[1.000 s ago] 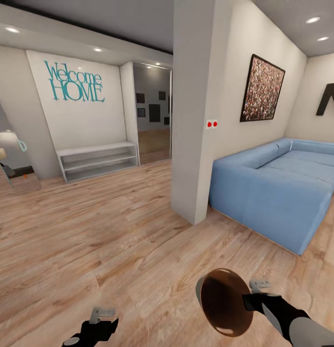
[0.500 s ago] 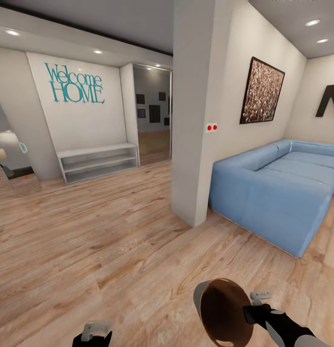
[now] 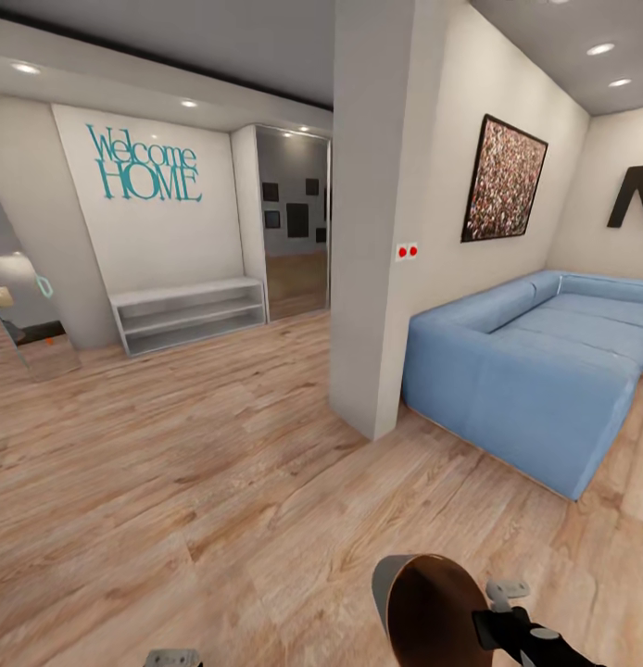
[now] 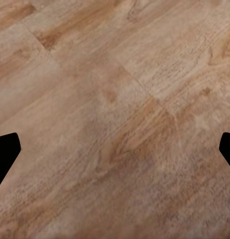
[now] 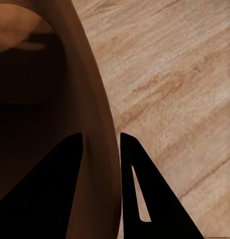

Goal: Put the three can of soda from the living room inside the tash can in the kitchen.

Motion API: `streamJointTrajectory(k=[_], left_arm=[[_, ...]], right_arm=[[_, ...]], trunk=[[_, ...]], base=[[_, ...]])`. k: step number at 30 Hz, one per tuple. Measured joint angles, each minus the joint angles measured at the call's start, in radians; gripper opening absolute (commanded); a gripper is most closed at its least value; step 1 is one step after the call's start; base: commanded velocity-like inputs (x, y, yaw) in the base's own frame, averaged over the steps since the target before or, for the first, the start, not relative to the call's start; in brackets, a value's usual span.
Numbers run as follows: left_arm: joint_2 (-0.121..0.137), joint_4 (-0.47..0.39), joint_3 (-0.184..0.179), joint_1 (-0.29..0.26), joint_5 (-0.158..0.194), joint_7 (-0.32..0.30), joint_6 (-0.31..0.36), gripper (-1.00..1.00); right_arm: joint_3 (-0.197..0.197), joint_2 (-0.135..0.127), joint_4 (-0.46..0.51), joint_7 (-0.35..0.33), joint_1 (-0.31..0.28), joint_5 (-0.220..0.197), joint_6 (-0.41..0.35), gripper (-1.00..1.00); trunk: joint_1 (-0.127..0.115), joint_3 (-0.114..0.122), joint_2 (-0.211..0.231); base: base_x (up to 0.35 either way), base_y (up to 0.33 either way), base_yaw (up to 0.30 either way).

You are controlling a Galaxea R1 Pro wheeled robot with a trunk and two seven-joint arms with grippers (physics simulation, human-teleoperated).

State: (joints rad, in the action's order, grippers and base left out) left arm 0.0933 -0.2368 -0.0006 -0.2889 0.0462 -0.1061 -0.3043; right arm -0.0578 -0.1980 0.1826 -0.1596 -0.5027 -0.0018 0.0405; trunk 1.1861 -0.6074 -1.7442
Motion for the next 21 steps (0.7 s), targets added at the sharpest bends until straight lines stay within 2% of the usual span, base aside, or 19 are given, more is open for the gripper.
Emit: streamJointTrajectory(k=[2, 5, 7, 11, 12, 15, 21], left_arm=[[0.000, 0.002, 0.000, 0.000, -0.001, 0.001, -0.006, 1.00], [0.002, 0.005, 0.000, 0.000, -0.002, 0.002, -0.017, 1.00], [0.006, 0.006, 0.000, 0.000, -0.003, 0.003, -0.027, 1.00], [0.010, 0.008, 0.001, 0.000, -0.002, 0.004, -0.035, 1.00], [0.011, 0.008, 0.001, 0.000, -0.002, 0.004, -0.036, 1.00], [0.012, 0.008, 0.001, 0.001, 0.000, 0.003, -0.039, 1.00], [0.013, 0.006, 0.001, 0.002, 0.003, 0.000, -0.041, 1.00]], right_arm=[[-0.009, 0.000, 0.000, 0.000, 0.008, 0.000, 0.006, -1.00], [-0.003, -0.001, 0.001, 0.000, 0.022, -0.001, 0.033, -1.00], [-0.011, -0.002, -0.004, -0.001, 0.037, -0.001, 0.109, -1.00], [0.004, -0.002, -0.012, 0.001, 0.066, -0.003, 0.273, -1.00], [0.001, -0.002, -0.014, 0.001, 0.071, -0.002, 0.293, -1.00], [-0.012, -0.001, -0.017, -0.001, 0.082, 0.001, 0.330, -1.00], [-0.006, -0.003, -0.016, -0.016, 0.092, 0.000, 0.364, -1.00]], trunk=[[-0.008, 0.006, 0.014], [-0.019, 0.016, 0.035], [-0.027, 0.022, 0.049], [-0.042, 0.035, 0.077], [-0.046, 0.038, 0.084], [-0.057, 0.047, 0.105], [-0.080, 0.066, 0.147]], base=[[0.000, 0.000, 0.000], [0.000, 0.000, 0.000], [0.000, 0.000, 0.000], [0.000, 0.000, 0.000], [0.000, 0.000, 0.000], [0.000, 0.000, 0.000], [0.000, 0.000, 0.000]])
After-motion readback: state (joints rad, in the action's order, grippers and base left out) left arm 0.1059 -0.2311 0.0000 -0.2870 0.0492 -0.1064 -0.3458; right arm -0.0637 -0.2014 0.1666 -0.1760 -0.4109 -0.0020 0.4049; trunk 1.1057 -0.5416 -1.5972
